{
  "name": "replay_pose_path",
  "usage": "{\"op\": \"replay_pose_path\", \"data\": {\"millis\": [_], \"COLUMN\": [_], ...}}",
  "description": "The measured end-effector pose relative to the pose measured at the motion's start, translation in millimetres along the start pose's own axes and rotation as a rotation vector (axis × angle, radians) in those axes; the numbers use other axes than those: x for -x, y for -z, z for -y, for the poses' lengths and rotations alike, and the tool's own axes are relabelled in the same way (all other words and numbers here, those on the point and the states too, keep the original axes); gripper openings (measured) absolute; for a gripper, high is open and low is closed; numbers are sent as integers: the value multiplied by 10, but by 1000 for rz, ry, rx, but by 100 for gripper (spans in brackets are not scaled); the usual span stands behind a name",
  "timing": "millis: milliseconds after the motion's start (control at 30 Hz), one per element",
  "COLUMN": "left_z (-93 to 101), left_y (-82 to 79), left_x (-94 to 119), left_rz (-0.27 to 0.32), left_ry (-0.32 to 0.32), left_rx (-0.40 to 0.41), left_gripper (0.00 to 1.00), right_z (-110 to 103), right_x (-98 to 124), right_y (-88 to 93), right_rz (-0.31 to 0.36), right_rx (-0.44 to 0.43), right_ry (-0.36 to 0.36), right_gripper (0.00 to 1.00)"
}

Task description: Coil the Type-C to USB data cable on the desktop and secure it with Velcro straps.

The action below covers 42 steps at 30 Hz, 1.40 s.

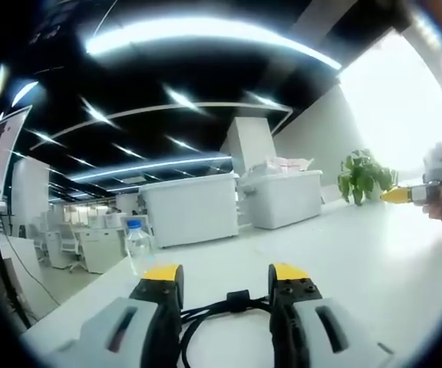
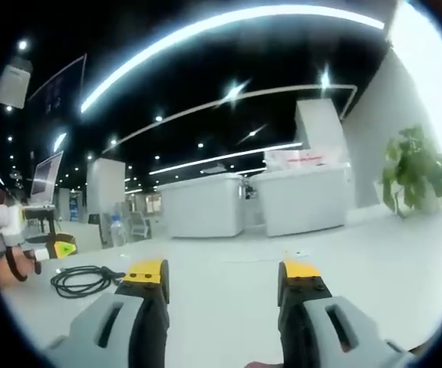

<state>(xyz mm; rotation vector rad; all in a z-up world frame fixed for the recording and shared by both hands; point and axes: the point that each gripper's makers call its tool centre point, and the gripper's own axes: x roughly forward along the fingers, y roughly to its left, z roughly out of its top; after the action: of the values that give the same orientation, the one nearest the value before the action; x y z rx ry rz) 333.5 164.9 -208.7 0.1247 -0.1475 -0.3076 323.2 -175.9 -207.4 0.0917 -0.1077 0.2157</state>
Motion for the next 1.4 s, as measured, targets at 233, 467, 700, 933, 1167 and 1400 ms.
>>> {"op": "replay_pose_path", "data": {"millis": [233,467,700,933,1167,1400], "left_z": [35,40,52,71,86,105], "left_y": [10,25,34,57,70,76], "left_x": [-2,4,2,0,1,0], "left_rz": [-4,-10,-16,-27,-32,-37], "left_ry": [12,13,17,24,29,36], "left_rx": [-8,-9,-14,-22,-26,-34], "left_gripper": [45,45,45,45,45,45], "right_z": [-35,-44,-57,-59,-98,-109], "right_x": [-3,-2,2,-2,-1,1], "right_y": [21,48,61,72,92,101], "right_rz": [-6,-17,-21,-25,-33,-37], "right_rx": [11,8,-1,-12,-6,-6], "right_ry": [-10,-13,-17,-21,-33,-36], "right_gripper": [57,57,57,57,57,57]}}
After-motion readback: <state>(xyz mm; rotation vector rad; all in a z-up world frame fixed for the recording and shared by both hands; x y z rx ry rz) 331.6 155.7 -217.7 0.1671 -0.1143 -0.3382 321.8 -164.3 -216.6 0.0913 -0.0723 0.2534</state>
